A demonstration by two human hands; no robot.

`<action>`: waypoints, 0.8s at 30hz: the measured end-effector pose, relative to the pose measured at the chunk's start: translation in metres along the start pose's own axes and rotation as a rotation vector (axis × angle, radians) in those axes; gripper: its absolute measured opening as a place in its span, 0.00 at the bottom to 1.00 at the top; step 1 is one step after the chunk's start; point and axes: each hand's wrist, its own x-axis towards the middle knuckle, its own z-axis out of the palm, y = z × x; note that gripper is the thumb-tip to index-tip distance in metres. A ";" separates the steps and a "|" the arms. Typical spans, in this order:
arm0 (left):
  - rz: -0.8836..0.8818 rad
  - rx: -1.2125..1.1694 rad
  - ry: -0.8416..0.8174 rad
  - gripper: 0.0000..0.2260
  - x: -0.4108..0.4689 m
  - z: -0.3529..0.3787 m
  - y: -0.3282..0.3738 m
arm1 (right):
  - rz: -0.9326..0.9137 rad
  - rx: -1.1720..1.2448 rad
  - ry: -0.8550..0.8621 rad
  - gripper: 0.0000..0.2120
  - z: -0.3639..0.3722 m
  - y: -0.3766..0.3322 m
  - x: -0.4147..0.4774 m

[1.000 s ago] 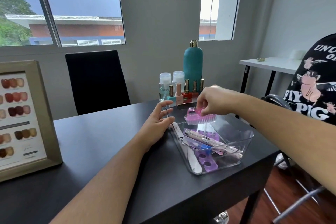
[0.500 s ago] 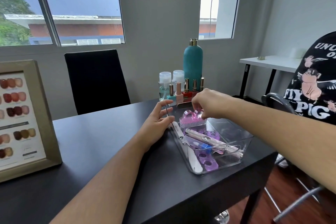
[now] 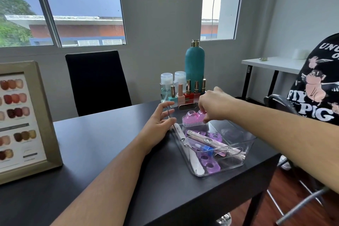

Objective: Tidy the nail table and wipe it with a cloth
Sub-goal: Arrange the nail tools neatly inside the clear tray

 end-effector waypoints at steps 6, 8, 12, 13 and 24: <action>-0.001 -0.004 0.001 0.18 0.000 0.000 -0.001 | -0.034 0.011 0.085 0.16 -0.003 0.002 0.000; -0.001 -0.009 0.005 0.18 0.000 0.000 0.000 | -0.089 0.026 0.114 0.15 -0.003 -0.001 0.001; -0.007 -0.011 0.004 0.18 0.000 0.001 0.001 | -0.107 -0.052 0.100 0.14 -0.003 0.000 0.002; -0.009 -0.010 0.003 0.18 0.000 0.001 0.001 | -0.100 -0.055 0.096 0.14 -0.004 0.000 0.002; -0.015 -0.002 -0.004 0.19 0.000 0.001 0.002 | -0.046 0.390 -0.445 0.14 -0.024 -0.018 -0.037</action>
